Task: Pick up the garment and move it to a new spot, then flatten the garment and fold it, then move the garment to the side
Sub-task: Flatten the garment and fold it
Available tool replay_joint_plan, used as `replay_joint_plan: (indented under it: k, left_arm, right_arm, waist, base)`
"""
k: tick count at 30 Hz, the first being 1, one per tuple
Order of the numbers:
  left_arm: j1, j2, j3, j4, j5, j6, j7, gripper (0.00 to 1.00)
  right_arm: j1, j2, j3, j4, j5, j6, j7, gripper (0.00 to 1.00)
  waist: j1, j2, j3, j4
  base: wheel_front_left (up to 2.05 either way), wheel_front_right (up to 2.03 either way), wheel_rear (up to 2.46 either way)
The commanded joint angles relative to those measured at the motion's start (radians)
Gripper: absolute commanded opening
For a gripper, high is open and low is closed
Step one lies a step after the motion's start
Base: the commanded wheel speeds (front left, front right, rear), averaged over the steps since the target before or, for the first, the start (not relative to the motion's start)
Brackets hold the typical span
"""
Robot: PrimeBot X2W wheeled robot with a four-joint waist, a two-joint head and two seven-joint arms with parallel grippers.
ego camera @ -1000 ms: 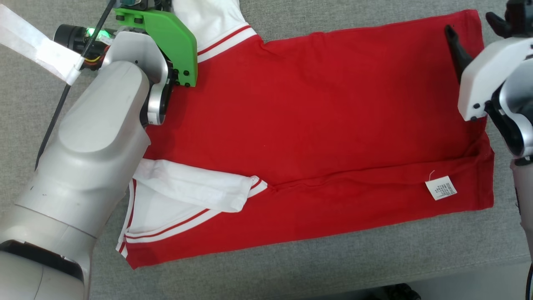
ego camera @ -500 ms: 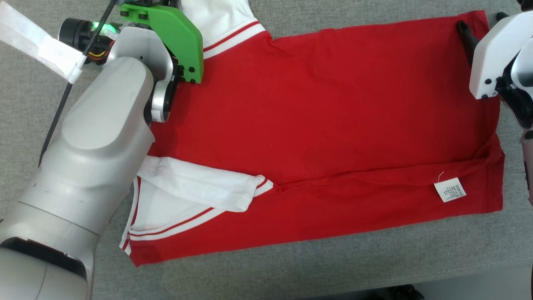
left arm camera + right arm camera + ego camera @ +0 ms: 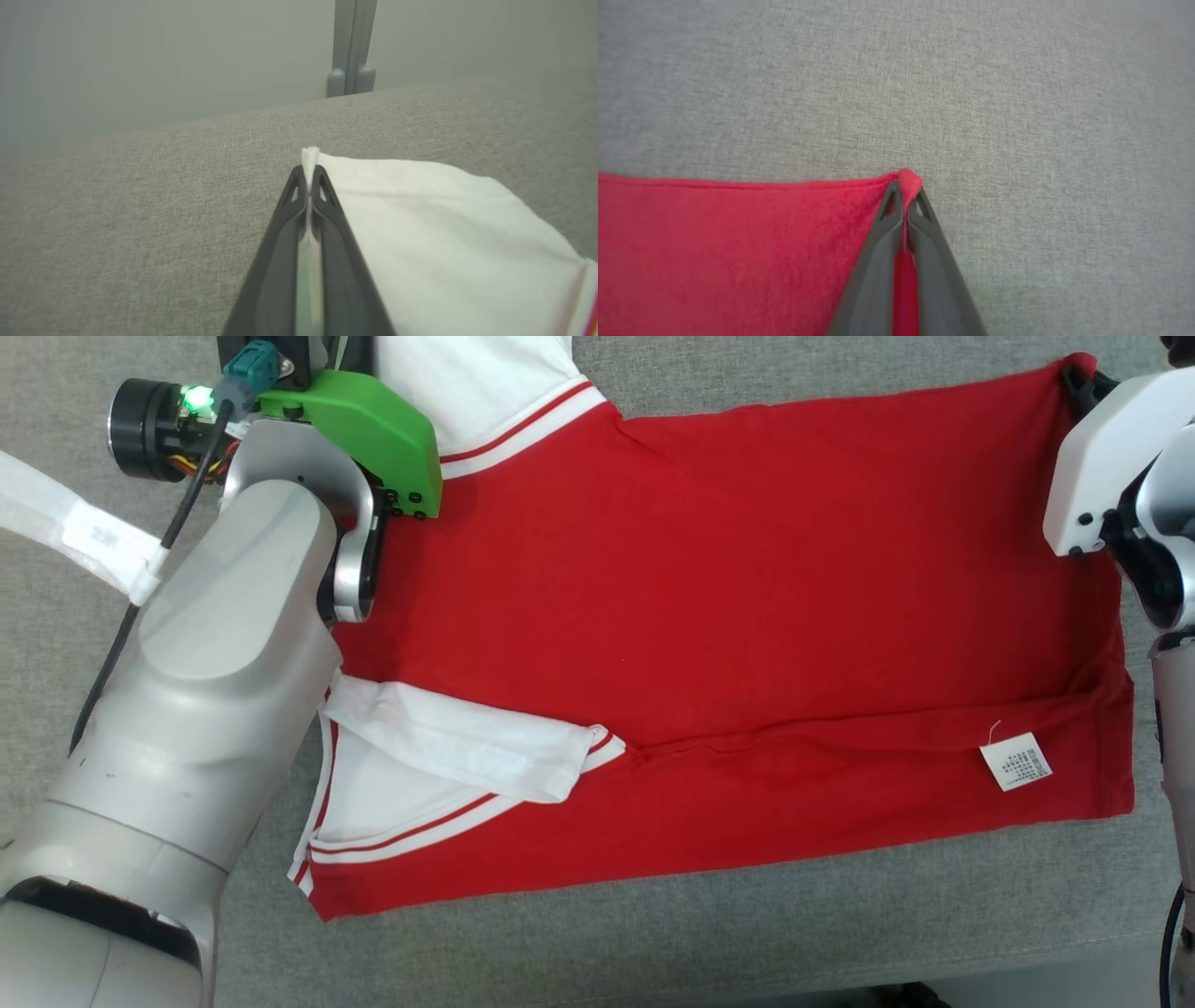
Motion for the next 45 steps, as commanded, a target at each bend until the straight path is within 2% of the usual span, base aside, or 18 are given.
replay_joint_plan:
  k: [1, 9, 12, 16, 22, 29, 39, 40, 41, 42, 43, 45]
  left_arm:
    - [0.021, -0.002, 0.009, -0.004, -0.002, -0.009, -0.030, 0.00]
    - [0.133, 0.017, 0.009, -0.101, 0.012, -0.064, -0.125, 0.00]
    - [0.212, 0.038, 0.015, -0.176, 0.026, -0.076, -0.132, 0.00]
    - [0.347, 0.057, 0.051, -0.313, 0.073, -0.066, -0.132, 0.00]
    - [0.523, 0.078, 0.074, -0.410, 0.107, -0.107, -0.132, 0.00]
    - [0.673, 0.086, 0.087, -0.420, 0.120, -0.132, -0.132, 0.00]
    - [0.760, 0.068, 0.091, -0.350, 0.089, -0.137, -0.127, 0.00]
    - [0.768, 0.063, 0.089, -0.341, 0.078, -0.143, -0.115, 0.00]
    - [0.772, 0.061, 0.087, -0.334, 0.070, -0.142, -0.109, 0.13]
    - [0.773, 0.058, 0.091, -0.329, 0.063, -0.139, -0.108, 0.38]
    - [0.775, 0.057, 0.094, -0.324, 0.062, -0.134, -0.109, 1.00]
    - [0.790, 0.051, 0.105, -0.313, 0.050, -0.125, -0.113, 1.00]
  right_arm:
    - [0.016, 0.004, -0.003, 0.006, -0.011, -0.002, -0.020, 0.00]
    - [0.108, 0.028, -0.043, 0.006, -0.002, -0.002, -0.145, 0.00]
    - [0.153, 0.032, -0.059, 0.000, -0.001, -0.002, -0.190, 0.00]
    - [0.216, 0.044, -0.090, -0.011, -0.015, -0.002, -0.253, 0.00]
    - [0.311, 0.060, -0.128, 0.014, -0.037, -0.002, -0.298, 0.00]
    - [0.412, 0.073, -0.151, 0.033, -0.050, -0.002, -0.297, 0.00]
    - [0.494, 0.065, -0.127, 0.029, -0.034, -0.002, -0.270, 0.01]
    - [0.503, 0.066, -0.125, 0.031, -0.032, -0.002, -0.261, 0.95]
    - [0.510, 0.070, -0.129, 0.029, -0.028, -0.002, -0.259, 1.00]
    - [0.515, 0.073, -0.132, 0.026, -0.025, -0.002, -0.256, 1.00]
    - [0.525, 0.077, -0.132, 0.022, -0.022, -0.002, -0.251, 1.00]
    - [0.543, 0.080, -0.134, 0.008, -0.016, -0.002, -0.250, 1.00]
  waist:
    - [-0.0001, 0.0000, -0.017, 0.010]
    - [-0.0001, 0.0000, -0.101, 0.040]
    - [-0.0001, 0.0000, -0.137, 0.052]
    - [-0.0001, 0.0000, -0.188, 0.074]
    - [-0.0001, 0.0000, -0.263, 0.095]
    - [-0.0001, 0.0000, -0.336, 0.095]
    - [-0.0001, 0.0000, -0.385, 0.083]
    - [-0.0001, 0.0000, -0.388, 0.083]
    - [-0.0001, 0.0000, -0.392, 0.083]
    - [-0.0001, 0.0000, -0.396, 0.084]
    - [-0.0001, 0.0000, -0.401, 0.085]
    - [-0.0001, 0.0000, -0.412, 0.086]
  base:
    - [0.00, 0.00, 0.00]
    - [0.00, 0.00, 0.00]
    - [0.00, 0.00, 0.00]
    - [0.00, 0.00, 0.00]
    - [0.00, 0.00, 0.00]
    - [0.00, 0.00, 0.00]
    - [0.00, 0.00, 0.00]
    - [0.00, 0.00, 0.00]
    - [0.00, 0.00, 0.00]
    - [0.00, 0.00, 0.00]
    - [0.00, 0.00, 0.00]
    - [0.00, 0.00, 0.00]
